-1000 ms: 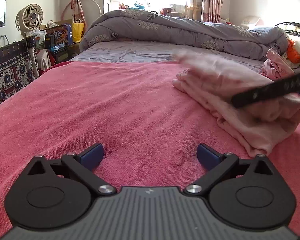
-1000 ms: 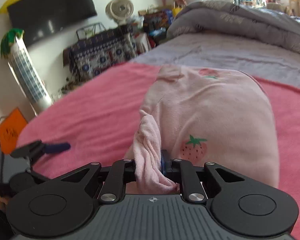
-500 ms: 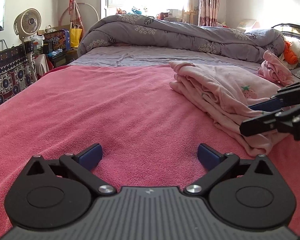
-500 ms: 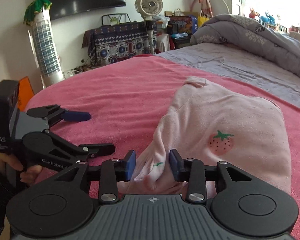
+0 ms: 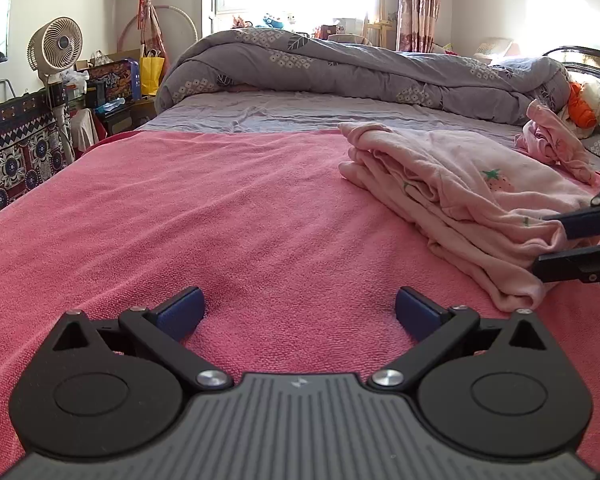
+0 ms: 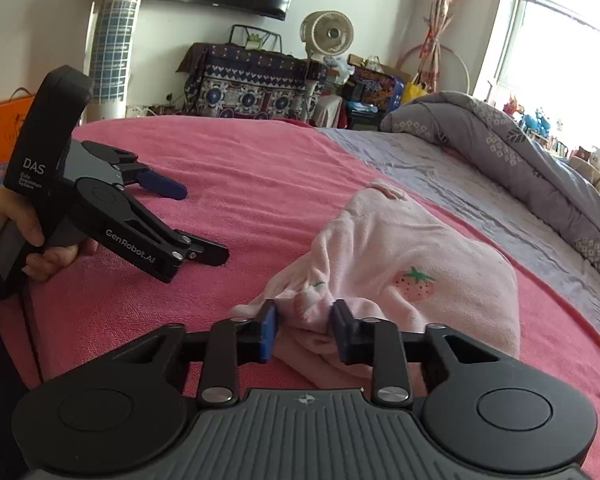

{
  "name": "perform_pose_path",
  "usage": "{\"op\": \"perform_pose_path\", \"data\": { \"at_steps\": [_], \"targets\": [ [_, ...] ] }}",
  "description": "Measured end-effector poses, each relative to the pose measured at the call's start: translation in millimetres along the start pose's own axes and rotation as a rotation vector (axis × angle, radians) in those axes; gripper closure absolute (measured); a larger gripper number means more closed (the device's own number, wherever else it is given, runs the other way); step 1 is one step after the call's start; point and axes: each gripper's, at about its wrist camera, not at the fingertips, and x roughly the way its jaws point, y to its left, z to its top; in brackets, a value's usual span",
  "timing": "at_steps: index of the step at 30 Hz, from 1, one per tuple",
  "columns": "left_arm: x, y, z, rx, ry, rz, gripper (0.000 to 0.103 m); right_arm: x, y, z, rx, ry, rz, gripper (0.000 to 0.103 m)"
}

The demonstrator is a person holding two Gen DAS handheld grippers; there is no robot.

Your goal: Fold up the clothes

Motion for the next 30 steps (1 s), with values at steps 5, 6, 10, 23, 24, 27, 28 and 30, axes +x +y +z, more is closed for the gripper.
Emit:
{"op": "perform_pose_path", "data": {
  "at_steps": [5, 6, 10, 23, 24, 27, 28, 30],
  "targets": [
    [-7.2, 1.0, 3.5, -0.030, -0.016, 0.024, 0.001, 1.5, 8.8, 0.1, -0.014, -0.012, 0.088, 0.064],
    [-11.8, -0.3, 8.4, -0.046, -0.029, 0.040, 0.002, -1.7, 6.8, -1.2, -0.005, -0.022, 0.109, 0.062],
    [-36.8, -17.2, 34.8, -0.066, -0.141, -0.063, 0.002, -28.5, -13.7, -10.5, 0.098, -0.081, 0.255, 0.061],
    [18.7, -116.7, 15.2, 0.326, -0.026, 0.059, 0.000, -21.6, -106.6, -72.4, 0.297, 0.090, -0.064, 0.066],
    [16.3, -114.8, 15.4, 0.320, -0.022, 0.054, 0.000, -24.6, -110.0, -77.2, 0.310, 0.071, -0.042, 0.066],
    [11.0, -109.0, 14.4, 0.309, -0.014, 0.036, 0.000, -41.7, -128.7, -70.4, 0.373, 0.007, 0.022, 0.066],
    [10.3, -107.2, 14.3, 0.303, -0.010, 0.028, 0.000, -46.0, -137.2, -62.4, 0.397, -0.031, 0.032, 0.066],
    [10.6, -103.9, 14.8, 0.274, -0.002, 0.019, 0.000, -46.6, -151.1, -42.0, 0.411, -0.097, 0.008, 0.066]
  ]
}}
